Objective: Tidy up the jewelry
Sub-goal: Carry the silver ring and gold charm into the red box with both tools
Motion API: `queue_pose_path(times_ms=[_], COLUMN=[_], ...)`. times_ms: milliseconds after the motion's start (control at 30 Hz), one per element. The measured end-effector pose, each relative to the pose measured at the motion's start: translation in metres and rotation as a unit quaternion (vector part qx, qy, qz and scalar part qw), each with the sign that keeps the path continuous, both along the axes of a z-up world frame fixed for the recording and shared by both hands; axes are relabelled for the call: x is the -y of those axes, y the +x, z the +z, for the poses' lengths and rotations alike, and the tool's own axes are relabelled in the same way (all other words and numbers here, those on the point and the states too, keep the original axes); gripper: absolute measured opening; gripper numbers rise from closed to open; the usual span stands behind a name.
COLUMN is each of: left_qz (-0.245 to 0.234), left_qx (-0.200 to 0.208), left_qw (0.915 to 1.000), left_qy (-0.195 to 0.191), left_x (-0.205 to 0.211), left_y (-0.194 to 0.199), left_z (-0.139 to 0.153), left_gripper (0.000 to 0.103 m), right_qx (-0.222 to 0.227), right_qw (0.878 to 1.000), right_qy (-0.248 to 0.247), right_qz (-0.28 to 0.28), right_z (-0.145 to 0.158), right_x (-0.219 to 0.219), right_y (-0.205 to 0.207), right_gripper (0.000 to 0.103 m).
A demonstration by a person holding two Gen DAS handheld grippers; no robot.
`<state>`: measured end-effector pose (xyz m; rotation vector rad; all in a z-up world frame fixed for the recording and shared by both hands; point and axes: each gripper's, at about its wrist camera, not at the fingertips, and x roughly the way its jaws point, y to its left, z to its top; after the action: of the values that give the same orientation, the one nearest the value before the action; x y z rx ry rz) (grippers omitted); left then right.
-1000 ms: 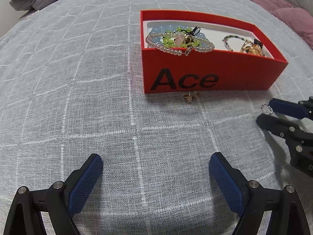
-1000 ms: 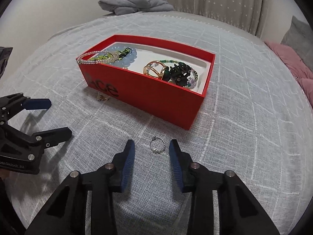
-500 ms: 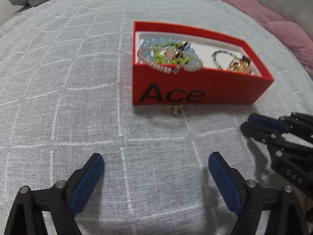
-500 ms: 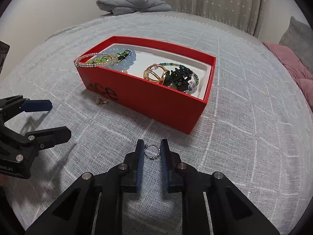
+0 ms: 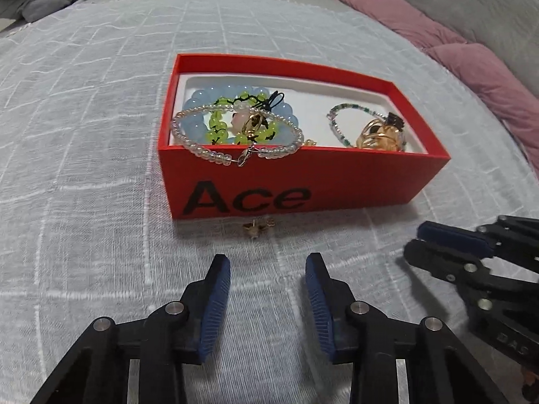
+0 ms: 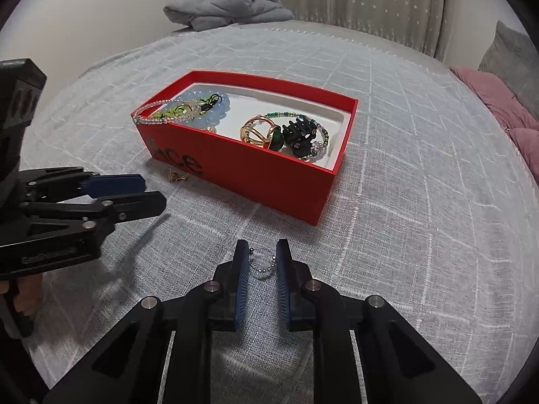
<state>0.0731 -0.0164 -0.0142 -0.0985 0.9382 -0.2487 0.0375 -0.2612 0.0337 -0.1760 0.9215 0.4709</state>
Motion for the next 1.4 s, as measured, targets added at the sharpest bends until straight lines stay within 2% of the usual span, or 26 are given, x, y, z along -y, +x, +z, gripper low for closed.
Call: queue_pose_path(times_ms=[167, 267, 433, 467, 500, 567, 733, 1067, 1400], left_qz=[-0.002, 0.005, 0.005, 0.005, 0.006, 0.011, 0.012, 0.009, 0.006], left_qx=[0.009, 0.016, 0.020, 0.021, 0.021, 0.022, 0.021, 0.032, 0.060], left_qw=[0.9997, 0.9993, 0.9989, 0.9987, 0.9985, 0.9982, 0.9981, 0.9989, 0.9981], left_qy=[0.024, 0.035, 0.043, 0.047, 0.051, 0.054, 0.057, 0.032, 0.014], left_x=[0.006, 0.008, 0.011, 0.010, 0.011, 0.011, 0.011, 0.000, -0.002], left_y=[0.009, 0.013, 0.017, 0.017, 0.017, 0.018, 0.013, -0.002, -0.018], left_z=[-0.004, -0.006, -0.006, -0.006, -0.007, -0.006, -0.003, 0.015, 0.045], left_gripper=[0.034, 0.023, 0.014, 0.006, 0.003, 0.001, 0.001, 0.001, 0.001], right_qx=[-0.007, -0.010, -0.014, -0.014, -0.014, -0.016, -0.017, -0.013, 0.006], right_qw=[1.000, 1.000, 1.000, 1.000, 1.000, 1.000, 1.000, 1.000, 0.999], right_qy=[0.007, 0.007, 0.007, 0.006, 0.006, 0.006, 0.007, 0.015, 0.034], right_qz=[-0.004, -0.002, -0.002, -0.003, -0.003, -0.003, -0.005, -0.005, 0.002], right_z=[-0.001, -0.002, -0.003, -0.003, -0.003, -0.004, -0.005, 0.004, 0.028], right_x=[0.002, 0.002, 0.002, 0.003, 0.003, 0.003, 0.002, 0.006, 0.011], right_y=[0.001, 0.002, 0.004, 0.004, 0.004, 0.004, 0.005, 0.002, -0.005], right_gripper=[0.017, 0.017, 0.017, 0.017, 0.017, 0.017, 0.017, 0.017, 0.017])
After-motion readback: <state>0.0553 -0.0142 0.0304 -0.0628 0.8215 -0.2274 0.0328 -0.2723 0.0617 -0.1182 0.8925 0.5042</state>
